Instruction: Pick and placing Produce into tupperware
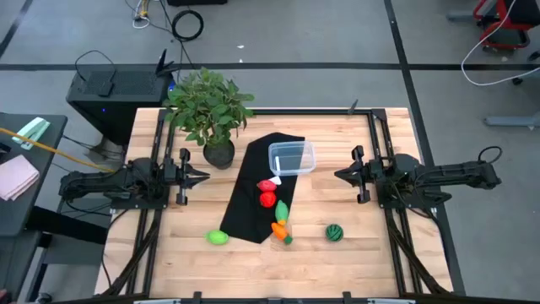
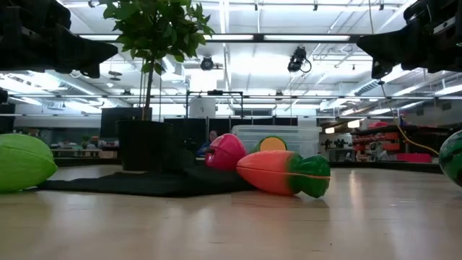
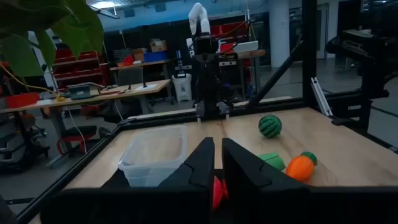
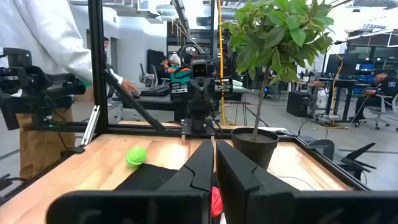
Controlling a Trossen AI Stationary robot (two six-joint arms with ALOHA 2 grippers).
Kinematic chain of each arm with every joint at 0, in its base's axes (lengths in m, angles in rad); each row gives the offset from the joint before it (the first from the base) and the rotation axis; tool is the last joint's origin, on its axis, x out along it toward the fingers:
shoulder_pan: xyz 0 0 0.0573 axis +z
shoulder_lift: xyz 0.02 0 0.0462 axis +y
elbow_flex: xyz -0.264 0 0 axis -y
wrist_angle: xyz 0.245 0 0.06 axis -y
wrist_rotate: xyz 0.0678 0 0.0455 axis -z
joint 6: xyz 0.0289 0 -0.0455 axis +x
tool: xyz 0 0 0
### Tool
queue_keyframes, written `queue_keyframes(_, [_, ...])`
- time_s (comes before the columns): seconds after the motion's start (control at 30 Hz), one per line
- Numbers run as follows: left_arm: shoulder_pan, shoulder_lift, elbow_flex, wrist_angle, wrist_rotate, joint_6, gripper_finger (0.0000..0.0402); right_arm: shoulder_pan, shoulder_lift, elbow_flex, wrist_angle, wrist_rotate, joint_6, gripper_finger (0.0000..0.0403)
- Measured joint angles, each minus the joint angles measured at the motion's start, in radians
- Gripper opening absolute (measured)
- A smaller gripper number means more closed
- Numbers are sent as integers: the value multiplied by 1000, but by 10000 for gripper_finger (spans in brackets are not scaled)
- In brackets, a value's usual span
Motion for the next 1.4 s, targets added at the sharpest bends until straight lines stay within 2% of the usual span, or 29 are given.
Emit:
queue_keyframes(0.23, [0, 0, 0, 0, 0, 0, 30, 0, 0, 0, 0, 0, 0, 26])
queue_keyframes(0.63, [0, 0, 0, 0, 0, 0, 40, 0, 0, 0, 0, 0, 0, 26])
queue_keyframes(1.03, [0, 0, 0, 0, 0, 0, 28, 0, 0, 0, 0, 0, 0, 26])
queue_keyframes(1.4, [0, 0, 0, 0, 0, 0, 39, 0, 0, 0, 0, 0, 0, 26])
